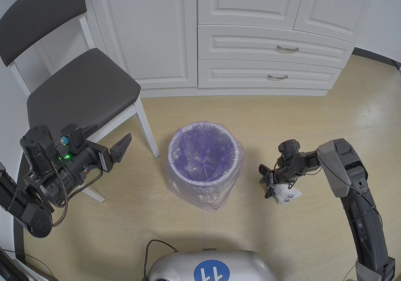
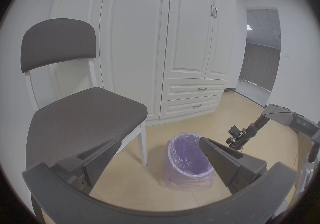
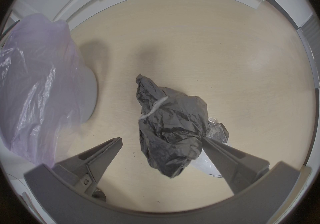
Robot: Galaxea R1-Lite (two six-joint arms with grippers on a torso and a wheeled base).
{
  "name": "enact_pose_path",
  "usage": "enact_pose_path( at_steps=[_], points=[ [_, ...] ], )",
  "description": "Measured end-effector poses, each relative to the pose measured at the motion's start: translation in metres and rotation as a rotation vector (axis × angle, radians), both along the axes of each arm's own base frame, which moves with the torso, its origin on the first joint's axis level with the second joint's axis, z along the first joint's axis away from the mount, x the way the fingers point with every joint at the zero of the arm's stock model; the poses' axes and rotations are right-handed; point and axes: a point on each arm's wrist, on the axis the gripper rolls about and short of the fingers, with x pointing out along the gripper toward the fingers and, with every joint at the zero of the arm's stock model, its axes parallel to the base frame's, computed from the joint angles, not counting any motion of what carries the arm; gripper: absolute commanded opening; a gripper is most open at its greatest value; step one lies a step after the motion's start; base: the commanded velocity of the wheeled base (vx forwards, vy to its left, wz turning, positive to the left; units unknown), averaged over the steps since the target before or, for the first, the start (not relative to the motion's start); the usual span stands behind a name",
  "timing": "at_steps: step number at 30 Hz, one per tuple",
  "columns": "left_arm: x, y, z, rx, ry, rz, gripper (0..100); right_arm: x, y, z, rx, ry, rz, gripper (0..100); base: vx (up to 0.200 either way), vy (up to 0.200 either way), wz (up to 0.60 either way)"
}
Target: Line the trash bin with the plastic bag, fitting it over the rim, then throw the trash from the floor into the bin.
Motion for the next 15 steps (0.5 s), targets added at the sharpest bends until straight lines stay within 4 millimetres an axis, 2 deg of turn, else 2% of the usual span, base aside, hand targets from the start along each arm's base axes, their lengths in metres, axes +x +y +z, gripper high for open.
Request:
enact_pose_path(
  at_steps=[10, 11, 15],
  points=[
    [0.001, 0.0, -0.002, 0.002, 0.008, 0.0, 100, 0.005, -0.003, -0.013, 0.008, -0.064, -0.006, 100, 0.0, 0.0, 0.0],
    [0.001, 0.0, -0.002, 0.002, 0.009, 0.0, 100, 0.005, -0.003, -0.015, 0.008, -0.063, -0.007, 0, 0.0, 0.0, 0.0],
    [0.001, 0.0, -0.003, 0.003, 0.009, 0.001, 100, 0.005, -0.003, -0.018, 0.006, -0.058, -0.008, 0, 0.0, 0.0, 0.0]
  ],
)
